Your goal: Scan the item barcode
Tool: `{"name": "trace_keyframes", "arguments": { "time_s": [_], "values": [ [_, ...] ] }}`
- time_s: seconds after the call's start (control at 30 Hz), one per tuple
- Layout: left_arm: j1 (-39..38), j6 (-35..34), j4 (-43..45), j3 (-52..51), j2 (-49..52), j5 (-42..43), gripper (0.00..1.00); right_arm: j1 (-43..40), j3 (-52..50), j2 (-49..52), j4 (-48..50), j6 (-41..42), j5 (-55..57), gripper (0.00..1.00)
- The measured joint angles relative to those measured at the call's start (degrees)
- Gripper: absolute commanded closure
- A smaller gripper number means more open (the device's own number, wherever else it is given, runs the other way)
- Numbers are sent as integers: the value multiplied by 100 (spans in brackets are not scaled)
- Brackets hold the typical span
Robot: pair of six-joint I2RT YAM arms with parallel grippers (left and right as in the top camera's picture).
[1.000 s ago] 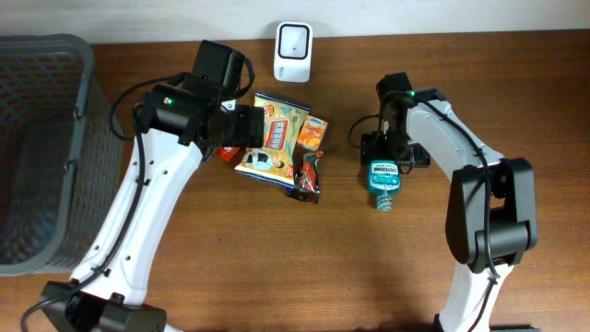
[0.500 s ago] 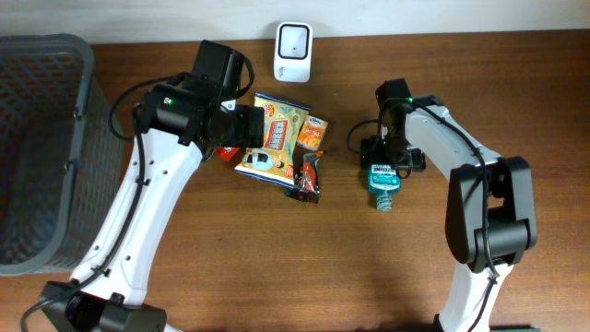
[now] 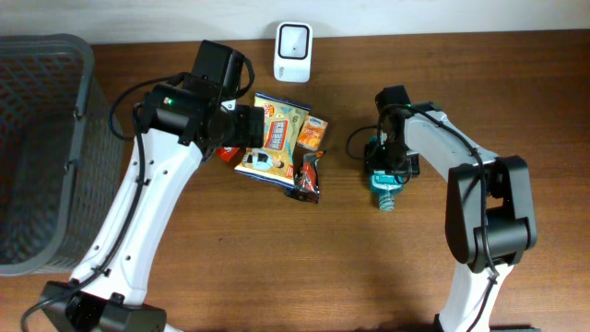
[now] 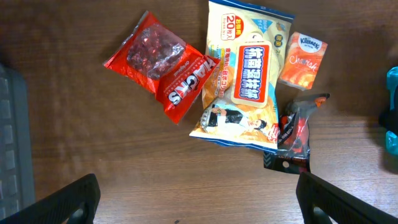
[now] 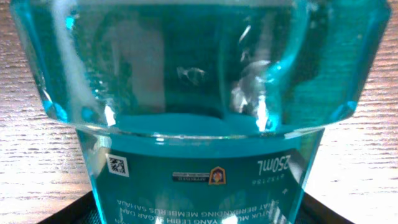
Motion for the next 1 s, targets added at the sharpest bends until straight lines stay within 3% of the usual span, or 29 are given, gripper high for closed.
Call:
{"name": "trace_keyframes", "arguments": {
  "time_s": [0.43,0.6,0.7,1.0],
  "values": [
    [0,0,0,0,0,0,1,0,0,0,376,-4,11,19],
    [0,0,0,0,-2,0,1,0,0,0,472,-9,15,26],
    [0,0,0,0,0,0,1,0,0,0,476,0,22,36],
    [0,0,0,0,0,0,1,0,116,20,232,0,-7,40]
  ]
}}
